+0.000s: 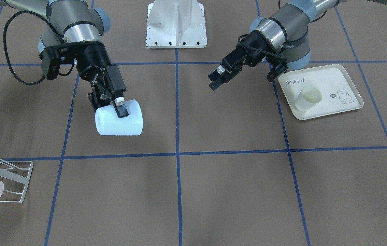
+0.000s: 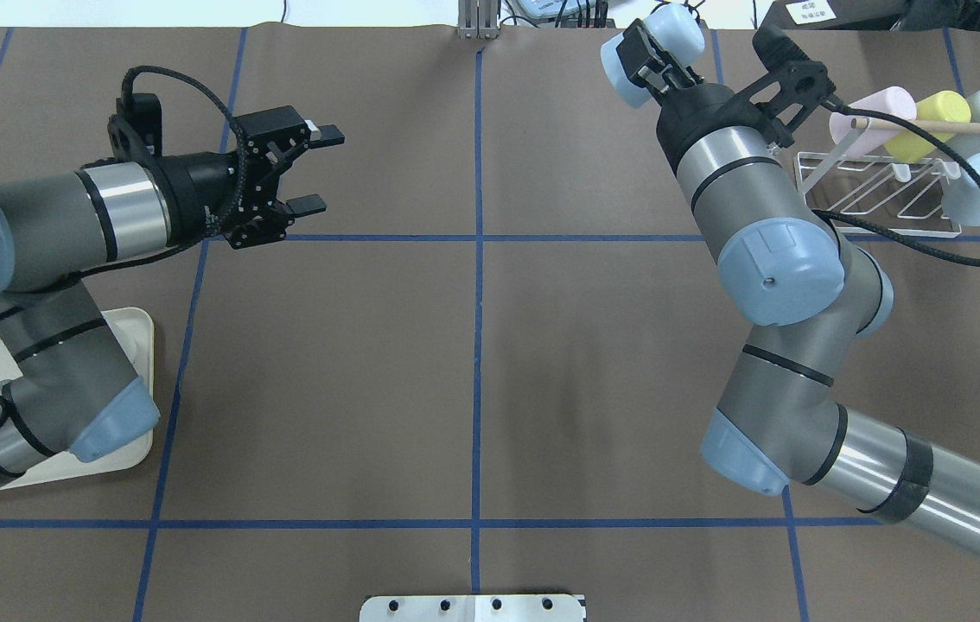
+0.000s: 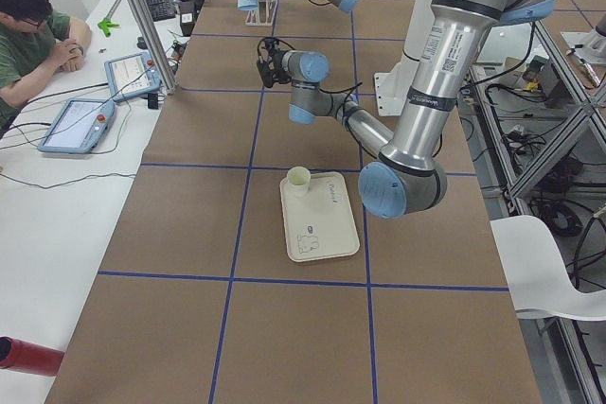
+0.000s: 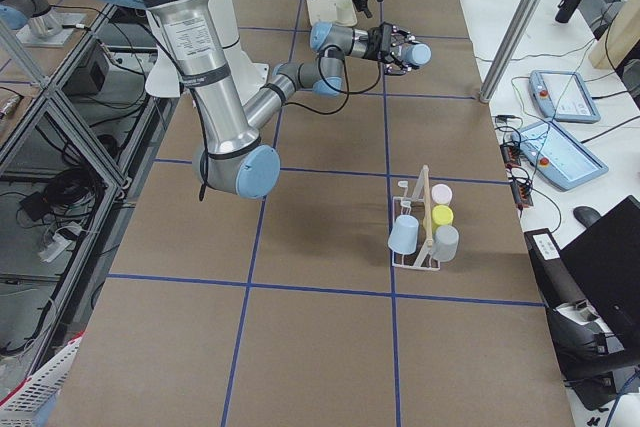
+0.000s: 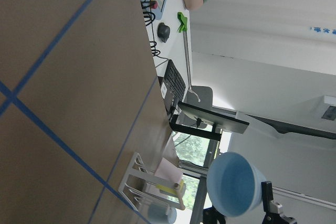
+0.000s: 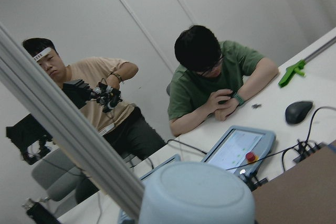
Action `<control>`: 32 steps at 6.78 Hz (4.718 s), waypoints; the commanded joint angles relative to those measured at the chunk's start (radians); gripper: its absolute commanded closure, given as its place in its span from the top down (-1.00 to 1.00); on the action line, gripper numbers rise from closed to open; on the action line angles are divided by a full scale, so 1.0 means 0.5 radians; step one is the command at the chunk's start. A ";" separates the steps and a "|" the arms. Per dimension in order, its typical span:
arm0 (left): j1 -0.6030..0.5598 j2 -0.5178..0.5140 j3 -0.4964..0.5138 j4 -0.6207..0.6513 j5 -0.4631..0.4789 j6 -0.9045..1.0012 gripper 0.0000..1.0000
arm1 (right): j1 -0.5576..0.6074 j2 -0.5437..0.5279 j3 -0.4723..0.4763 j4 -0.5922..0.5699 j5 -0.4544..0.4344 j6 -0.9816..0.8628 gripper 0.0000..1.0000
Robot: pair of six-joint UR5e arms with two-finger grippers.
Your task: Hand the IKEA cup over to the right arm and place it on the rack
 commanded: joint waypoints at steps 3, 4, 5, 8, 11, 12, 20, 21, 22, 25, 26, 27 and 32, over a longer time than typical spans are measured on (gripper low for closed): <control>-0.474 0.205 -0.036 0.565 -0.542 0.752 1.00 | 0.262 -0.577 0.068 -0.183 -0.221 -0.491 -1.00; -0.505 0.236 -0.054 0.565 -0.574 0.777 1.00 | 0.272 -0.736 0.117 -0.122 -0.212 -0.528 -1.00; -0.502 0.240 -0.060 0.568 -0.574 0.777 1.00 | 0.272 -0.862 0.096 0.107 -0.206 -0.671 -1.00; -0.499 0.267 -0.063 0.568 -0.574 0.777 1.00 | 0.260 -1.029 -0.044 0.367 -0.135 -0.657 -1.00; -0.496 0.267 -0.063 0.565 -0.577 0.777 1.00 | 0.257 -0.998 -0.198 0.508 -0.037 -0.667 -1.00; -0.496 0.267 -0.063 0.565 -0.577 0.777 1.00 | 0.257 -0.998 -0.198 0.508 -0.003 -0.663 -1.00; -0.484 0.270 -0.063 0.565 -0.577 0.777 1.00 | 0.260 -1.023 -0.195 0.505 0.003 -0.682 -1.00; -0.484 0.264 -0.063 0.565 -0.577 0.777 1.00 | 0.266 -1.029 -0.195 0.508 0.003 -0.685 -1.00; -0.484 0.261 -0.063 0.565 -0.577 0.777 1.00 | 0.272 -1.029 -0.183 0.505 0.003 -0.688 -1.00; -0.484 0.261 -0.063 0.565 -0.577 0.777 1.00 | 0.278 -1.029 -0.201 0.502 0.003 -0.688 -1.00; -0.481 0.258 -0.066 0.565 -0.577 0.777 1.00 | 0.275 -1.029 -0.235 0.505 0.003 -0.685 -1.00; -0.481 0.258 -0.066 0.565 -0.577 0.777 1.00 | 0.272 -1.011 -0.244 0.502 0.000 -0.685 -1.00; -0.481 0.252 -0.066 0.565 -0.577 0.777 1.00 | 0.266 -0.968 -0.330 0.505 0.003 -0.657 -1.00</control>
